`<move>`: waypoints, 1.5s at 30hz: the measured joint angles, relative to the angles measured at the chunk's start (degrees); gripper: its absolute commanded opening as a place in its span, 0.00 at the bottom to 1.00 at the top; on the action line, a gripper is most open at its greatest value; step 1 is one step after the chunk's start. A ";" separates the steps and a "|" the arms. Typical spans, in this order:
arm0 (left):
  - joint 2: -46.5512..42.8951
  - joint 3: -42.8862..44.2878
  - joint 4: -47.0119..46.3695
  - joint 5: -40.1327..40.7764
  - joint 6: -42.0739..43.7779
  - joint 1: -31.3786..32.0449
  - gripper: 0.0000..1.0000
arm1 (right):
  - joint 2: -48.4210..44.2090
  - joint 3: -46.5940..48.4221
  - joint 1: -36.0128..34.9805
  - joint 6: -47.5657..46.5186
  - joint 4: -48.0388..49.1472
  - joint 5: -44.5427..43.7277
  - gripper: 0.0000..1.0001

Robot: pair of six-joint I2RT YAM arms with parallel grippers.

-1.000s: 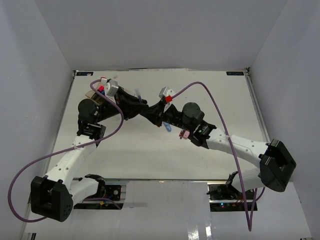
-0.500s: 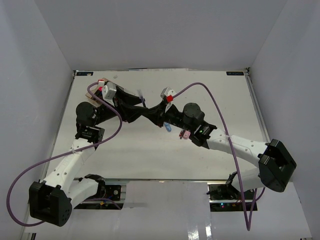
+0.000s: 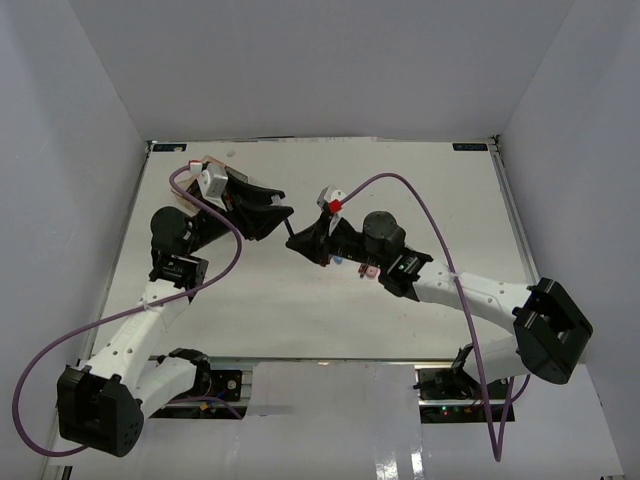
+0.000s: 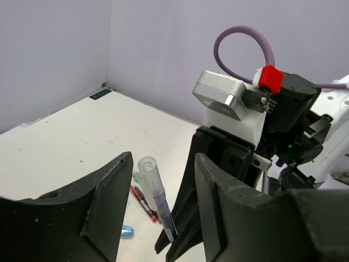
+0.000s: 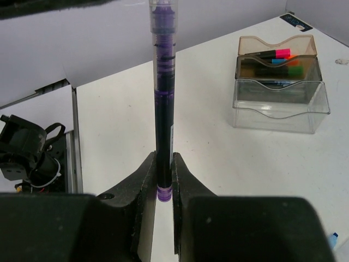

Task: Sort the stationery into containers
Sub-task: Place the pen in the storage box.

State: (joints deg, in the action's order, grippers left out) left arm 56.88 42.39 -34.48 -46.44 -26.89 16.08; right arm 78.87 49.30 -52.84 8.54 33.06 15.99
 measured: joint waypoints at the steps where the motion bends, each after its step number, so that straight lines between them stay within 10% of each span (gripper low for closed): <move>1: 0.00 -0.09 0.00 0.31 -0.11 -0.09 0.57 | 0.00 -0.20 0.00 0.09 0.00 0.28 0.08; 15: 0.02 -0.81 -0.33 1.03 -2.10 -0.22 0.12 | 0.00 -1.09 0.00 0.55 0.39 2.23 0.08; 29: 0.00 -0.83 -0.20 0.26 -2.23 -0.22 0.00 | 0.00 -2.08 0.02 1.14 1.92 2.54 0.22; 45: 0.00 -1.33 0.17 0.42 -0.09 -0.66 0.00 | 0.00 -2.32 0.07 1.95 1.77 3.52 0.79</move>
State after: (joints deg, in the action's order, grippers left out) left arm 56.88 41.06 -34.30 -46.02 -26.98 15.42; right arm 78.87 46.98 -52.77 10.48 34.83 19.51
